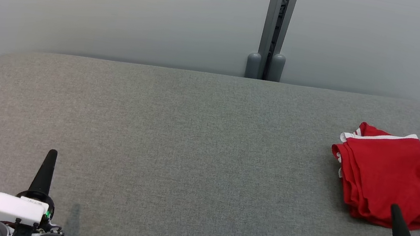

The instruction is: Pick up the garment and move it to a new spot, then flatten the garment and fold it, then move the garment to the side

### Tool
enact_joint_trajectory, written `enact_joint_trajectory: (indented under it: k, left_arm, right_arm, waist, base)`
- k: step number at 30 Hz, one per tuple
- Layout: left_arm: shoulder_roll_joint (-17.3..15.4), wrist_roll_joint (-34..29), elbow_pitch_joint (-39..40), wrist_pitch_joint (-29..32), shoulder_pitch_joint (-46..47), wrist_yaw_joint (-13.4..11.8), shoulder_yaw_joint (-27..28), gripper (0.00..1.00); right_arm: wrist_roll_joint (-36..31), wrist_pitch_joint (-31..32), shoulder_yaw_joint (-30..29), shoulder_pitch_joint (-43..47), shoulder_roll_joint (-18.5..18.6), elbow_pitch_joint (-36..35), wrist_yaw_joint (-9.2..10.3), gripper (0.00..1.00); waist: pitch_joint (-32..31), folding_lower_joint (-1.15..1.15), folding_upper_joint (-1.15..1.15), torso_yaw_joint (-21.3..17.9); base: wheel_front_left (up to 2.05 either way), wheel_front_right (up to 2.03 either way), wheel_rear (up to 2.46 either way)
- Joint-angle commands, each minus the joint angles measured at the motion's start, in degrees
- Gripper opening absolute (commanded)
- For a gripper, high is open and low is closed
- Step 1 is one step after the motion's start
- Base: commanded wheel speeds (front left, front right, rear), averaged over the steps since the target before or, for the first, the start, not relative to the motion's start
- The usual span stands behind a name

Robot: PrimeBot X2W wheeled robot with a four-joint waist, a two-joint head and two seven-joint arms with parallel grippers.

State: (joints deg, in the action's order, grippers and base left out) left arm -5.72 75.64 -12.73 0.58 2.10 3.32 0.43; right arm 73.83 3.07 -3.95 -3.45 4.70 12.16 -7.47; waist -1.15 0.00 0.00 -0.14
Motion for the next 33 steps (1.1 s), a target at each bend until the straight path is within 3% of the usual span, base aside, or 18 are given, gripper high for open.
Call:
enact_joint_trajectory:
  k: [1,33]
  left_arm:
    - [0.0,1.1,0.3,0.4,1.6,0.6,0.7,0.00]
    - [1.9,13.0,-1.0,4.5,3.7,3.4,4.7,0.00]
  right_arm:
    - [1.2,0.4,-0.5,-1.2,0.2,-0.1,-0.03,0.00]
    - [14.2,2.8,-2.2,-2.6,-1.3,1.4,-0.04,0.00]
  waist:
    - [0.0,0.00,0.00,0.0]
    - [0.9,0.00,0.00,0.1]
  base:
    - [0.00,0.00,0.00]
    - [0.00,0.00,0.00]
